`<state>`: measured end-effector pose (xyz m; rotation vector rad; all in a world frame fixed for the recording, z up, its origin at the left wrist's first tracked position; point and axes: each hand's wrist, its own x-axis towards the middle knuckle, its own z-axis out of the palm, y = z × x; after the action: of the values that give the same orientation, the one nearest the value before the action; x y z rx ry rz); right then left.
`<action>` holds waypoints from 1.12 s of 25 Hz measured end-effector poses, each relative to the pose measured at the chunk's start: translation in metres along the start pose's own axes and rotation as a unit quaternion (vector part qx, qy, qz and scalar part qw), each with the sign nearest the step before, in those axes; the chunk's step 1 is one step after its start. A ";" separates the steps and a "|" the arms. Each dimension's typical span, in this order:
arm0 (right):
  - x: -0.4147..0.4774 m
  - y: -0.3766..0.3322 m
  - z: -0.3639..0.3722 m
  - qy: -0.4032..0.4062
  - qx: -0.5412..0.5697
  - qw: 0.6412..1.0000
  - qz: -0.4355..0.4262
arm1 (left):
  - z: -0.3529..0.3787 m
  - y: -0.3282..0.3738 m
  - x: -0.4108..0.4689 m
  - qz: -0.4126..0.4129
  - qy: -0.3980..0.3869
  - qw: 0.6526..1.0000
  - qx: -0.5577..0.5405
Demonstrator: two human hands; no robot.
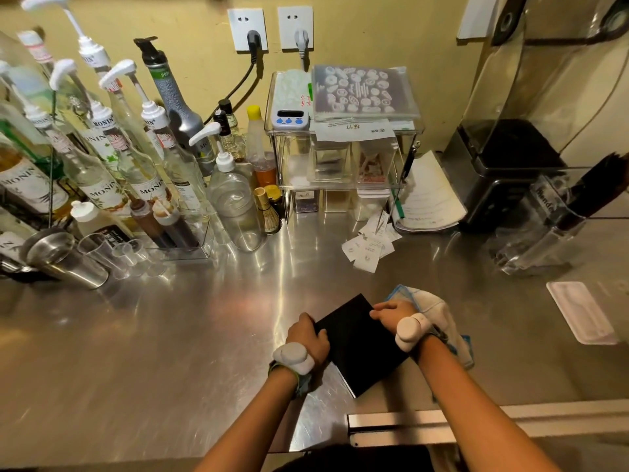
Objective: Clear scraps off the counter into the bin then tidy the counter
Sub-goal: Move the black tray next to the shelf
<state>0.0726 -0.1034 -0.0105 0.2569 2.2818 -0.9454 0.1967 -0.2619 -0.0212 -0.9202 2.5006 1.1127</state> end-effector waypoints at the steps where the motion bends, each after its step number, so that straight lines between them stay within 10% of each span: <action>1: 0.001 0.000 0.000 0.000 0.003 1.000 0.001 | 0.001 0.000 0.000 0.001 0.003 1.000 -0.006; 28: 0.070 -0.081 0.007 -0.025 0.149 0.988 0.006 | -0.061 0.040 0.103 -0.045 0.131 0.985 -0.100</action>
<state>-0.0109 -0.1717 -0.0130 0.3688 2.0854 -1.2735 0.0931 -0.3320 -0.0043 -1.2997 2.5498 1.3056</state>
